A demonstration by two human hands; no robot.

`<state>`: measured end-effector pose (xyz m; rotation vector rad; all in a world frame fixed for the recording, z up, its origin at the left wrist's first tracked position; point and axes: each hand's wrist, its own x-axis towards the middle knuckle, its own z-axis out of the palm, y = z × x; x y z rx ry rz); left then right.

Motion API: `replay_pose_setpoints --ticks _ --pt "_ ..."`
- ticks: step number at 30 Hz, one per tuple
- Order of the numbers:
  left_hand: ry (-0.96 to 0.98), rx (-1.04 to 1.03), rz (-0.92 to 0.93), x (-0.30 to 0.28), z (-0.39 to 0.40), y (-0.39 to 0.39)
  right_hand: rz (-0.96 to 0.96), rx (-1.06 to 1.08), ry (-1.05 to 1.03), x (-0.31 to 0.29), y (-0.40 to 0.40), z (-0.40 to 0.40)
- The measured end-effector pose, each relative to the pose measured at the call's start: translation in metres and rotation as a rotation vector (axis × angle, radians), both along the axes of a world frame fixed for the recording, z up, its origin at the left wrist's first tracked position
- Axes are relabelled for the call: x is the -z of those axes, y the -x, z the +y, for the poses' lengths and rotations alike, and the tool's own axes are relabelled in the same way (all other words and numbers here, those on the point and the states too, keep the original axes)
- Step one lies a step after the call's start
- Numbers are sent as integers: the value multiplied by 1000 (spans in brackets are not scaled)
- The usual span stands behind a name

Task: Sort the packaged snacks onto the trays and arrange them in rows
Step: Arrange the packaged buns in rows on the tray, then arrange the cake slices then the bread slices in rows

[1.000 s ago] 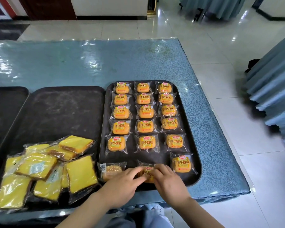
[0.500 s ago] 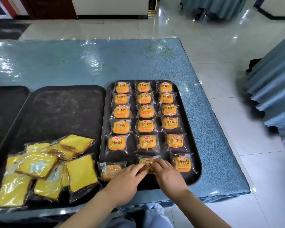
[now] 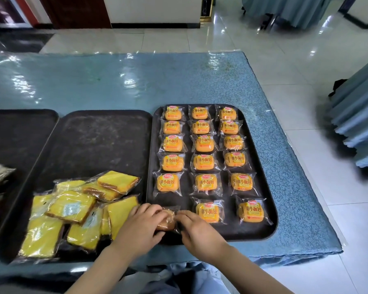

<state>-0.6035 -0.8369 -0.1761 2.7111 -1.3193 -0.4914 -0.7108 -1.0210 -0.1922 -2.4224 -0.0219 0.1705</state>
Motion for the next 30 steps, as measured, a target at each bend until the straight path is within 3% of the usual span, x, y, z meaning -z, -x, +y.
replay_pose_setpoints --ticks 5,10,14,18,22,25,30 --pt "-23 42 55 -7 -4 -3 135 21 100 5 -14 22" --pt "42 67 20 -5 0 -7 96 94 207 10 -19 30" --pt "125 21 116 -7 2 -17 60 198 -11 5 -18 29" --pt "277 -83 245 -13 3 -22 66 466 -198 -8 -16 22" --pt "326 -146 313 -11 -1 -26 144 547 -161 -13 -26 16" --pt "273 -130 277 -9 -2 -26 215 510 -62 -11 -36 14" --pt "179 -60 37 -2 -4 -29 219 460 29 -12 -43 16"
